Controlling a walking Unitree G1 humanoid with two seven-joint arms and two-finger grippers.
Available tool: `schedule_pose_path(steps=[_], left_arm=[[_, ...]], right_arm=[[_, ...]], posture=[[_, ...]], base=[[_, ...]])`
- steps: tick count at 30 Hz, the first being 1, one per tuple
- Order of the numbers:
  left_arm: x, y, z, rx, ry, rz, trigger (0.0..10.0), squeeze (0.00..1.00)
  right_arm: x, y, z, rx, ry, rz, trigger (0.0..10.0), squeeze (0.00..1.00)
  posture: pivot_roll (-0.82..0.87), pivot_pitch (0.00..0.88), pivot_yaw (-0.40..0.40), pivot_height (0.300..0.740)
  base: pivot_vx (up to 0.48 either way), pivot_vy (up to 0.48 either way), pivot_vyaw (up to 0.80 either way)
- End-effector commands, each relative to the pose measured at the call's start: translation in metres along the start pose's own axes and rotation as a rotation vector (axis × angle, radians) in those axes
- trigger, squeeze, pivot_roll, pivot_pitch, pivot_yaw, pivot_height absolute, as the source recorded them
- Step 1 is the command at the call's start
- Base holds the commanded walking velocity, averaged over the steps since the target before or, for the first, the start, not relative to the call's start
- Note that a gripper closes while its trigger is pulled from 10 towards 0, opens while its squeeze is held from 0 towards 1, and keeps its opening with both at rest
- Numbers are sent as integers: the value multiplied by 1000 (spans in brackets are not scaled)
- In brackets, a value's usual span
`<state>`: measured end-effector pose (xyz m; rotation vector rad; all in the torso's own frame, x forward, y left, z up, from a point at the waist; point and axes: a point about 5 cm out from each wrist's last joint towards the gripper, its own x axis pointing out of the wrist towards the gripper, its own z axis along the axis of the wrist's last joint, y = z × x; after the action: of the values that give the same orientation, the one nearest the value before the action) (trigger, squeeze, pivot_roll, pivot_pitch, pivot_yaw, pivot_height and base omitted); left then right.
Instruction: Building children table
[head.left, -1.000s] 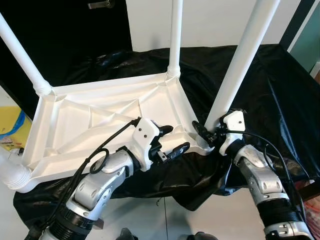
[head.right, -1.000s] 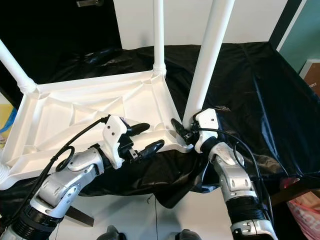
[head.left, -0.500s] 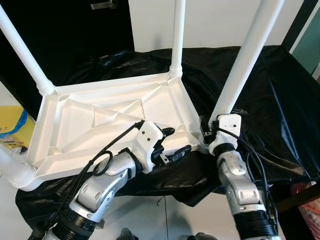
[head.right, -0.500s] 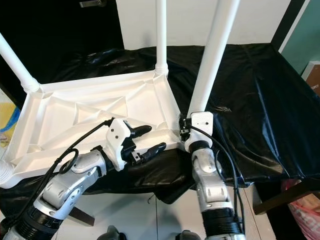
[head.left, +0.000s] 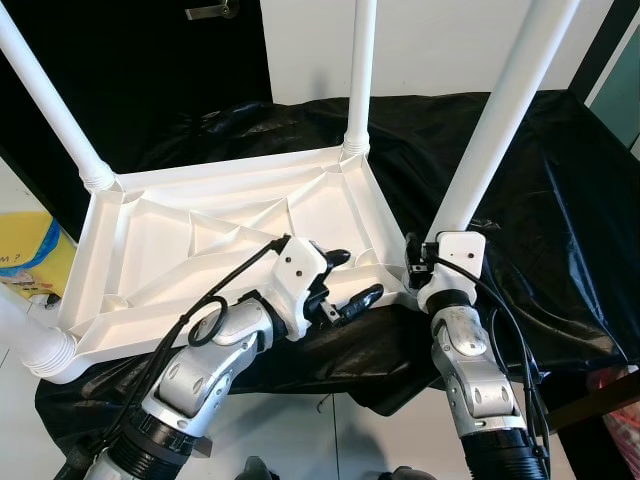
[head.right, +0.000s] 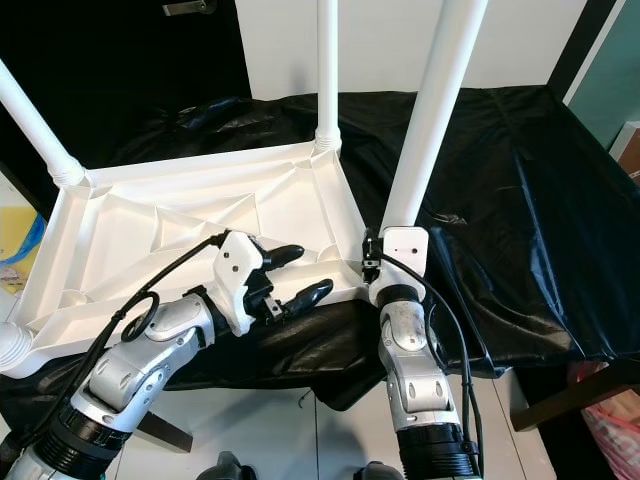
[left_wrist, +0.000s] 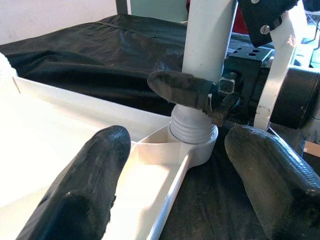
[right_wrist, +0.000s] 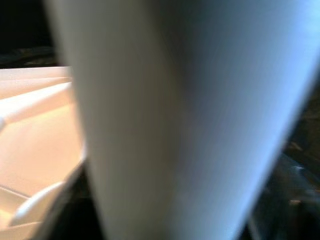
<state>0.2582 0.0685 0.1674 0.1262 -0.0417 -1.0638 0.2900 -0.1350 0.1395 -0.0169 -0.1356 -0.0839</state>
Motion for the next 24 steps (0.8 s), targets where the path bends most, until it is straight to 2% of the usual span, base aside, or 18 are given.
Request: schedule_pose_path(steps=[1, 10, 11, 12, 19, 20, 21, 24], left_arm=[[0, -2, 2, 25, -1, -82, 10000, 0], [-1, -2, 3, 29, -3, -84, 10000, 0], [-1, -2, 3, 29, 0, -86, 10000, 0], [-1, -2, 3, 28, 1, -87, 10000, 0], [0, -4, 0, 22, 7, -109, 10000, 0], [0, -6, -3, 31, 22, -124, 10000, 0], [0, -6, -3, 31, 22, -124, 10000, 0], [0, -10, -9, 49, 55, -148, 10000, 0]], right_arm=[[-2, -11, -5, -1, 25, -40, 10000, 1000], [-2, -19, 4, 9, -35, 50, 10000, 1000], [-2, -22, 5, 24, -39, 142, 10000, 0], [-3, -23, 6, 34, -41, 207, 10000, 0], [-4, -26, 6, 24, -50, 369, 10000, 0], [-3, -26, 5, 27, -45, 428, 10000, 0], [-3, -26, 5, 27, -45, 428, 10000, 0], [0, -25, 4, 21, -38, 529, 10000, 0]], posture=[[-87, 80, 33, 740], [-85, 83, 35, 740], [-91, 84, 35, 740], [-91, 84, 35, 740], [-85, 82, 28, 740], [-83, 80, 28, 740], [-83, 80, 28, 740], [-80, 76, 34, 740]], base=[[0, 0, 0], [0, 0, 0], [0, 0, 0], [0, 0, 0], [0, 0, 0], [0, 0, 0], [0, 0, 0], [0, 0, 0]])
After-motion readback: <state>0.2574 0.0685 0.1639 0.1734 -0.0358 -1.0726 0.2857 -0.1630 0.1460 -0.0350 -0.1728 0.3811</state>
